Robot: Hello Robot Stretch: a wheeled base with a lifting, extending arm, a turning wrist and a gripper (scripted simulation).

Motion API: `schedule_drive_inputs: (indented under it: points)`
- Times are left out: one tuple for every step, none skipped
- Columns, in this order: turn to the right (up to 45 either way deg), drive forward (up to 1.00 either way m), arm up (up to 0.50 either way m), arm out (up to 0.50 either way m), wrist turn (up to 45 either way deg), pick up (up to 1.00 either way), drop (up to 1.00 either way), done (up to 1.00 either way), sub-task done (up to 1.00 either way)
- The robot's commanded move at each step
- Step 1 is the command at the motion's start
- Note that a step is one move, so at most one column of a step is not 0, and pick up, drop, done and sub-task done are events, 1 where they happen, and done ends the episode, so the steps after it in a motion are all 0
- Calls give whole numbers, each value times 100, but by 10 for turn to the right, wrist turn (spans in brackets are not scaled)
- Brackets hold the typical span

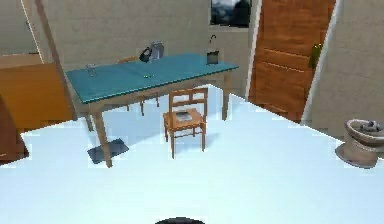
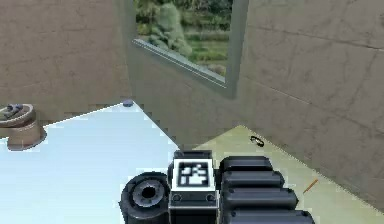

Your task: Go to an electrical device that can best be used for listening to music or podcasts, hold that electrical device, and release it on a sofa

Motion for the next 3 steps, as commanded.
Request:
schedule_drive_inputs:
  points:
    - [-450,0,0,0,0,0,0,0,0]
    - [-300,0,0,0,0,0,0,0,0]
    - [0,95,0,0,0,0,0,0,0]
